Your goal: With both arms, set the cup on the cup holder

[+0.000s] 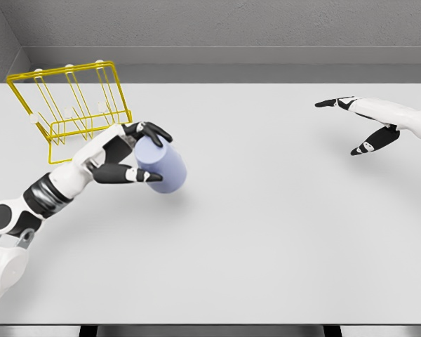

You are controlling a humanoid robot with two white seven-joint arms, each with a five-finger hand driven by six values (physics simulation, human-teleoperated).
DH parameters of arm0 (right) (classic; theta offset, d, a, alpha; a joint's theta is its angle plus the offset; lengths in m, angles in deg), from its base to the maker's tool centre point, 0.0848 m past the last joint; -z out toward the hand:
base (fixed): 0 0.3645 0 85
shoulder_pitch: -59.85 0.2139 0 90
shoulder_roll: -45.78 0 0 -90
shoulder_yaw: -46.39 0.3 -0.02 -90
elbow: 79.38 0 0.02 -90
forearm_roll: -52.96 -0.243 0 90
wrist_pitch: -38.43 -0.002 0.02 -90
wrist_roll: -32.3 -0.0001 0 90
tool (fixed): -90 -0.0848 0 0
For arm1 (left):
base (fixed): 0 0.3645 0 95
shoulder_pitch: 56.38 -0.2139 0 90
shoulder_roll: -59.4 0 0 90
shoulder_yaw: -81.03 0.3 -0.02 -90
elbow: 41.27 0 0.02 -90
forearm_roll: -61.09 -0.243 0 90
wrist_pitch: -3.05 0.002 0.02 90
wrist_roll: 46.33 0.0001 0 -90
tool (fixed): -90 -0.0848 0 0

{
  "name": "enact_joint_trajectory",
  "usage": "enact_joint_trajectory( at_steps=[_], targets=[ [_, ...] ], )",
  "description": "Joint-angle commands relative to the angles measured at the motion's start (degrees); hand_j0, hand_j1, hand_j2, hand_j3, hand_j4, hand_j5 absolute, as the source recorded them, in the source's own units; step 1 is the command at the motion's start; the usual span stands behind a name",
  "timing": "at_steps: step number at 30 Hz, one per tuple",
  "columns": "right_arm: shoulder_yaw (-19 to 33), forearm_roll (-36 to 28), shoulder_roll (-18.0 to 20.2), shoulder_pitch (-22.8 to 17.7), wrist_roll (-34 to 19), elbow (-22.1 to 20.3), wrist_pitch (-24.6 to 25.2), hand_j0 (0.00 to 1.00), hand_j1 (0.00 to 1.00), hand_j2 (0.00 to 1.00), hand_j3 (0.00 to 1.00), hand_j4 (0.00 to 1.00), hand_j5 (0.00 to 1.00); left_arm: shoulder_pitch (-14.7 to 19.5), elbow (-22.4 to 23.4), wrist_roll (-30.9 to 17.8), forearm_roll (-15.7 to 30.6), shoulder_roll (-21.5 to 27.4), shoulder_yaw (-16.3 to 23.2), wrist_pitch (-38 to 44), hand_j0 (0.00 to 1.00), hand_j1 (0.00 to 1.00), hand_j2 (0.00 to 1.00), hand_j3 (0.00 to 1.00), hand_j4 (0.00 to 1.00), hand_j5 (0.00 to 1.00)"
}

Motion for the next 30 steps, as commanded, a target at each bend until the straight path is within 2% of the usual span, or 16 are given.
enact_joint_trajectory(
  at_steps=[1, 25, 30],
  targets=[
    [0.05, -0.39, -0.12, 0.00, 0.02, -0.05, 0.15, 1.00, 1.00, 1.00, 1.00, 1.00, 1.00, 0.00, -0.56, 0.03, 0.77, 0.34, -0.78, 0.06, 0.45, 0.45, 0.45, 0.45, 0.45, 0.45],
    [0.22, -0.39, 0.15, 0.00, 0.02, -0.05, 0.15, 1.00, 1.00, 1.00, 1.00, 1.00, 1.00, 0.70, -3.11, 0.03, 2.79, 3.68, -7.90, 0.15, 0.43, 0.43, 0.43, 0.43, 0.43, 0.43],
    [0.22, -0.47, 0.23, 0.00, 0.02, 0.04, 0.15, 1.00, 1.00, 1.00, 1.00, 1.00, 1.00, 2.28, -2.75, 0.03, 2.70, 3.68, -8.25, 0.41, 0.43, 0.43, 0.43, 0.43, 0.43, 0.43]
  ],
)
